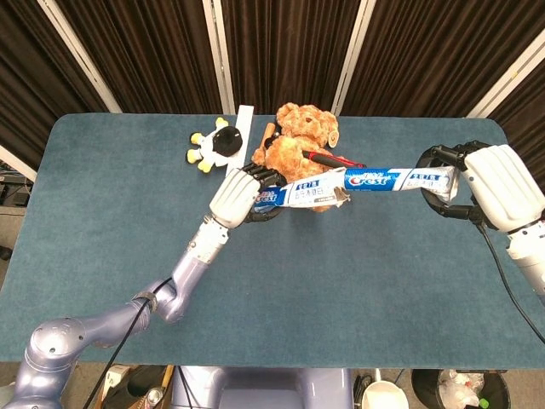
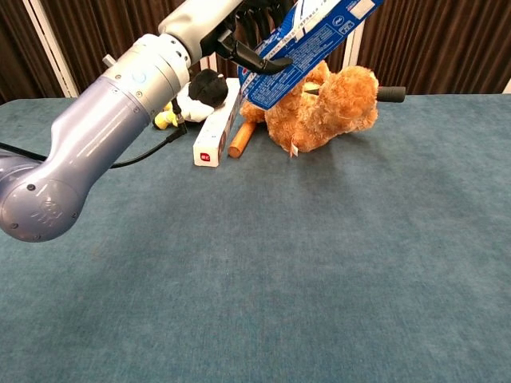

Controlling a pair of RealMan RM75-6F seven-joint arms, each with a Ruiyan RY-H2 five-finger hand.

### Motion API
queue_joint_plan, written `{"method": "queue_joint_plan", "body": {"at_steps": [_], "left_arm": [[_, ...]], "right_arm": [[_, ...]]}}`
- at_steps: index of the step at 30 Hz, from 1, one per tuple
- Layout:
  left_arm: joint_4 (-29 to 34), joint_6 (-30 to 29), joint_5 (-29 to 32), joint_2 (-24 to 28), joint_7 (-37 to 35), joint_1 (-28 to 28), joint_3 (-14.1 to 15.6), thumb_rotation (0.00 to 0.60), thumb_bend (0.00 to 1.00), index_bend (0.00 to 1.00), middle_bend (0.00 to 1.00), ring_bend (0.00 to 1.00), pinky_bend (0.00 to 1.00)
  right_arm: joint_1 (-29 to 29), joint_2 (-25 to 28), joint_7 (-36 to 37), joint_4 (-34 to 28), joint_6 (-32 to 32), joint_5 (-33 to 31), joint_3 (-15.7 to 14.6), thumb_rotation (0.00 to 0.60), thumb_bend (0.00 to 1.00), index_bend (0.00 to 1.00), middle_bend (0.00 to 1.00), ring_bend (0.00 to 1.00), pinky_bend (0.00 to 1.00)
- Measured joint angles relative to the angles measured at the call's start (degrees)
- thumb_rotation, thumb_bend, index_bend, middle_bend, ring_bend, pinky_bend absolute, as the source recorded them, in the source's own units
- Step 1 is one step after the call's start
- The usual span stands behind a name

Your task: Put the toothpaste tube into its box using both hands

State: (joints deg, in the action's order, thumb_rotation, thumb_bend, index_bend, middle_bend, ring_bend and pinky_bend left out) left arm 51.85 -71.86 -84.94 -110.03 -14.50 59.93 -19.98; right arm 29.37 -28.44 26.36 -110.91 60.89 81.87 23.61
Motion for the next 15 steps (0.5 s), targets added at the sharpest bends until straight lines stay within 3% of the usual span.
{"method": "queue_joint_plan", "body": {"at_steps": [15], "left_arm": [[1.7,0.0,2.2,-0.2,1.5,0.7,-1.4,0.600,0.39,0.44,0.50,0.46,0.45]], "right_arm": [[0.4,0.6,-0.3,-1.3,-0.2,1.6,-1.1,0.600,0.44,0.81,0.61,0.56,0.47]]}}
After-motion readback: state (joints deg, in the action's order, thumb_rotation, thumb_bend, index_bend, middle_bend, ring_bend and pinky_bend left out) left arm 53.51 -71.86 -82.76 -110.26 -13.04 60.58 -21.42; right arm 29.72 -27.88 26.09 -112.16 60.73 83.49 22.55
